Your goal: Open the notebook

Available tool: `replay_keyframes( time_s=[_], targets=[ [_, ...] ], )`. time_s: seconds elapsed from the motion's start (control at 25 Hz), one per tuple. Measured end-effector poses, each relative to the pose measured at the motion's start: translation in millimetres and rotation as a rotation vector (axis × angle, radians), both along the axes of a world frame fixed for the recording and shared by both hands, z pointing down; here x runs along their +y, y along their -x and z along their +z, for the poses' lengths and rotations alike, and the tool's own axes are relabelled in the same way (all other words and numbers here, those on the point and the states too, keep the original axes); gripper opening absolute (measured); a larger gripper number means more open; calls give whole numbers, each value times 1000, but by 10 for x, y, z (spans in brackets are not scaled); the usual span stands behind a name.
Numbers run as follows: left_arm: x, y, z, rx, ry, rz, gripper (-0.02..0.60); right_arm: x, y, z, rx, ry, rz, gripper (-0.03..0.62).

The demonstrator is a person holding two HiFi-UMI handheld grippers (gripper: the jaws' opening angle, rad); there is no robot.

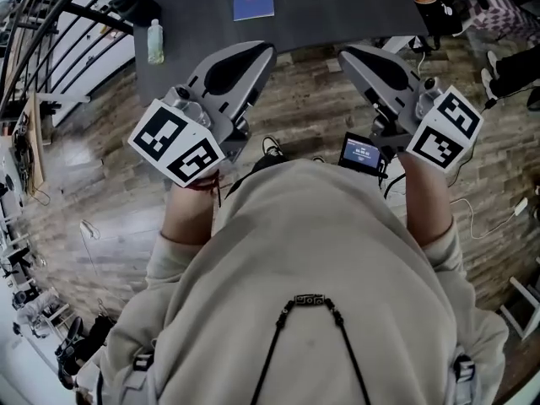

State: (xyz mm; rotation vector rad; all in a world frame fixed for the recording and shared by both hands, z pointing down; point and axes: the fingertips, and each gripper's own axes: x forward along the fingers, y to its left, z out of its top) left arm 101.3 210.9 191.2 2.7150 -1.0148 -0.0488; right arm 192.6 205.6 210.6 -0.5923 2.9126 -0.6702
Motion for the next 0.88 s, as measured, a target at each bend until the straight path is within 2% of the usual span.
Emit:
replay_keyframes(
  time_s=[0.36, 0.6, 0.88],
  targets=[
    [-438, 215, 137, 48, 16, 106, 0, -262, 253, 72, 27, 27, 77, 15],
    [-721, 391, 65, 67, -10, 165, 0, -486, 452, 22, 54, 9, 120, 15],
    [-788, 831, -13, 81, -20, 213, 0, -518, 986, -92, 76, -2, 144, 15]
  ],
)
